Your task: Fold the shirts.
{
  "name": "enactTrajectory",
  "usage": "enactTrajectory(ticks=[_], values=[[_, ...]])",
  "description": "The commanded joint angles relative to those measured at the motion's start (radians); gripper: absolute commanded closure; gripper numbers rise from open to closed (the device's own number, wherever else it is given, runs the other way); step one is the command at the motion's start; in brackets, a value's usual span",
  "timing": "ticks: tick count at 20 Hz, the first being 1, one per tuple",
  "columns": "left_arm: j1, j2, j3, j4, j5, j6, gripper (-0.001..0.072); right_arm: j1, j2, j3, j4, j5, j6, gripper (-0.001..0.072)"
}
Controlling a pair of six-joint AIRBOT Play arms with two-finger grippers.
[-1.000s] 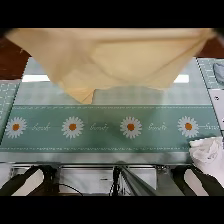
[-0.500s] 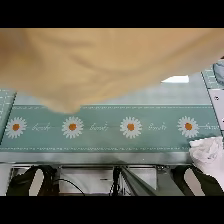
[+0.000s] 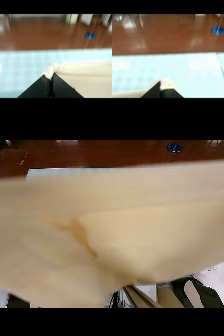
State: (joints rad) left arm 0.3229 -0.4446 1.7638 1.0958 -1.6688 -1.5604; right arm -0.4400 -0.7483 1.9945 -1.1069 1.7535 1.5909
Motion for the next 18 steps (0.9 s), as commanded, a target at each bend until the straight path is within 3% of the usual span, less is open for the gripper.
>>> enactTrajectory(ticks=[1,3,7,13,18], values=[[0.001,-0.009,-0.247,0.003,-0.159,0.068,0.0689,0.001,0.004,-0.278,-0.029,0.101,-0.027,0.0684],[0.001,-0.010,-0.451,-0.001,-0.071,0.129,0.0689,0.015,-0.003,-0.503,-0.016,0.061,-0.035,0.0684],[0.000,-0.120,-0.765,-0.134,0.306,0.261,0.0689,0.193,-0.125,-0.695,-0.069,-0.313,-0.012,0.0684],[-0.104,-0.530,-0.786,-0.230,0.695,0.454,0.0687,0.400,-0.492,-0.695,-0.089,-0.819,-0.038,0.0683],[-0.212,-0.760,-0.786,-0.312,1.012,0.566,0.0687,0.409,-0.637,-0.695,-0.165,-1.087,-0.050,0.0684]])
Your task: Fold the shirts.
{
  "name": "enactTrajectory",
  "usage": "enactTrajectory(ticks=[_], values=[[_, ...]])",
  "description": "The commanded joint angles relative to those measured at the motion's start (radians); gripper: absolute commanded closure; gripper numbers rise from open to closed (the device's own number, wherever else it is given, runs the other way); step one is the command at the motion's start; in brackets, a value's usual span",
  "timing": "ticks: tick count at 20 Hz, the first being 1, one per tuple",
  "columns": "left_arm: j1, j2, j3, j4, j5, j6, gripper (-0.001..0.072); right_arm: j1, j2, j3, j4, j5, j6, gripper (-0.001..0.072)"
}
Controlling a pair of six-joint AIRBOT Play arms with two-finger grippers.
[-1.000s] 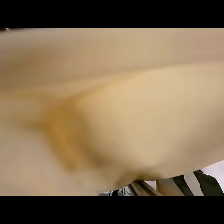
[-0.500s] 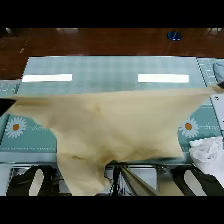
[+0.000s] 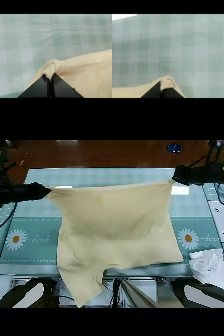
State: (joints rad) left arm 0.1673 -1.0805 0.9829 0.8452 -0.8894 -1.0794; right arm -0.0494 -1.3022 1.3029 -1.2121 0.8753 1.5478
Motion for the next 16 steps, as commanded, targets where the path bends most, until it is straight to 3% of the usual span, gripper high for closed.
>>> enactTrajectory(ticks=[1,5,8,12,16], values=[[-0.083,-0.147,-0.005,-0.069,0.320,0.110,0.0687,0.014,-0.093,-0.003,-0.107,-0.255,-0.006,0.0684],[-0.200,-0.229,-0.005,-0.069,0.610,0.126,0.0687,-0.021,-0.123,-0.004,-0.200,-0.319,0.013,0.0684],[-0.280,-0.311,-0.005,-0.068,0.737,0.126,0.0687,-0.032,-0.162,-0.004,-0.240,-0.309,0.012,0.0683],[-0.316,-0.383,-0.002,-0.068,0.839,0.125,0.0687,-0.032,-0.235,-0.004,-0.242,-0.318,0.011,0.0683],[-0.317,-0.449,0.011,-0.068,0.855,0.125,0.0686,-0.032,-0.298,-0.004,-0.236,-0.337,0.012,0.0683]])
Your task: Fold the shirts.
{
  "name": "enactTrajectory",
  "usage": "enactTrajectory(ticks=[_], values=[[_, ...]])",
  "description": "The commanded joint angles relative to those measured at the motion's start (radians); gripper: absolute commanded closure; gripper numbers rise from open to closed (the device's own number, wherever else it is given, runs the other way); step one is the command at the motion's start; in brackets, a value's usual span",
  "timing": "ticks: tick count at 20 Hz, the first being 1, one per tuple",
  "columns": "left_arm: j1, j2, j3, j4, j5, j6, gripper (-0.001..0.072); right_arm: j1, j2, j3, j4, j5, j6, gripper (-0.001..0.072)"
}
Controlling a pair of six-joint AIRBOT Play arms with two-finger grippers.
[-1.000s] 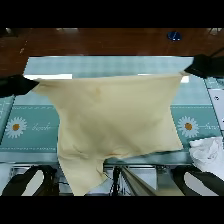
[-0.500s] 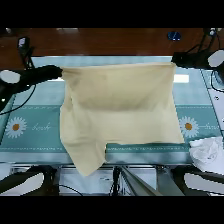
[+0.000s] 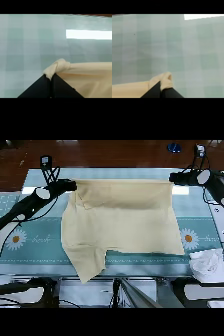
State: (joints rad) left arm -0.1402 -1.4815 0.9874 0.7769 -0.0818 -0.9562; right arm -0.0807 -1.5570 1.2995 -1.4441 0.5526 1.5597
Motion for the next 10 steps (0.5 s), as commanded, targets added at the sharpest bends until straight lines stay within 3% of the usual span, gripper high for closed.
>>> enactTrajectory(ticks=[1,4,5,7,9,10], values=[[-0.010,-0.057,0.007,0.000,0.047,0.002,0.0687,0.000,-0.044,0.000,-0.005,-0.011,0.000,0.0683],[-0.003,-0.033,0.013,0.001,-0.004,0.003,0.0686,-0.005,0.001,0.000,-0.034,0.045,-0.011,0.0683],[0.012,-0.013,0.026,0.001,-0.108,0.003,0.0686,-0.012,0.025,0.000,-0.051,0.111,-0.011,0.0683],[0.057,0.019,0.062,0.000,-0.436,-0.008,0.0686,-0.024,0.065,0.000,-0.050,0.327,-0.002,0.0683],[0.102,0.028,0.084,0.001,-0.748,-0.112,0.0687,-0.026,0.078,0.000,-0.060,0.549,0.005,0.0683],[0.123,0.029,0.084,0.005,-0.861,-0.115,0.0687,-0.026,0.077,-0.002,-0.069,0.625,0.005,0.0683]])
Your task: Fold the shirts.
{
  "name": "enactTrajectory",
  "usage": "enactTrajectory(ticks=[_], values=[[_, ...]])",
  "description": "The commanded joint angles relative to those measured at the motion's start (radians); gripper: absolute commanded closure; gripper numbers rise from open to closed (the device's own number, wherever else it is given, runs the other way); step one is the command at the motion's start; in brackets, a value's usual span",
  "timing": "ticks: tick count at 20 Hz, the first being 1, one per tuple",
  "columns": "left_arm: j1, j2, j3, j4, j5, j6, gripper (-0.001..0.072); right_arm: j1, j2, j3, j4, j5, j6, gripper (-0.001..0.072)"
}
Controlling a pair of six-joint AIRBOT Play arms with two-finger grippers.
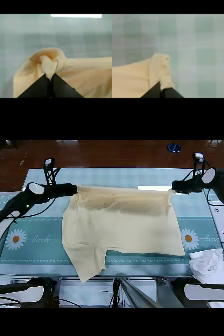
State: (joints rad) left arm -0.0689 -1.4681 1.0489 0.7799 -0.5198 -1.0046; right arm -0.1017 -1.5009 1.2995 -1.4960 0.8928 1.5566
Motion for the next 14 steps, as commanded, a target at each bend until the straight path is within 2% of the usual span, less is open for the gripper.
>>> enactTrajectory(ticks=[1,4,8,14], values=[[0.069,0.016,0.022,0.024,-0.489,-0.069,0.0687,-0.005,0.021,-0.002,-0.037,0.322,0.008,0.0683],[0.109,0.013,0.022,0.111,-0.504,-0.153,0.0688,-0.005,0.020,-0.002,-0.047,0.314,0.009,0.0683],[0.118,-0.027,0.023,0.114,-0.455,-0.187,0.0687,-0.005,-0.037,-0.002,-0.010,0.316,0.065,0.0683],[0.118,-0.042,0.023,0.111,-0.492,-0.186,0.0679,0.000,-0.149,-0.002,0.117,0.330,0.107,0.0681]])
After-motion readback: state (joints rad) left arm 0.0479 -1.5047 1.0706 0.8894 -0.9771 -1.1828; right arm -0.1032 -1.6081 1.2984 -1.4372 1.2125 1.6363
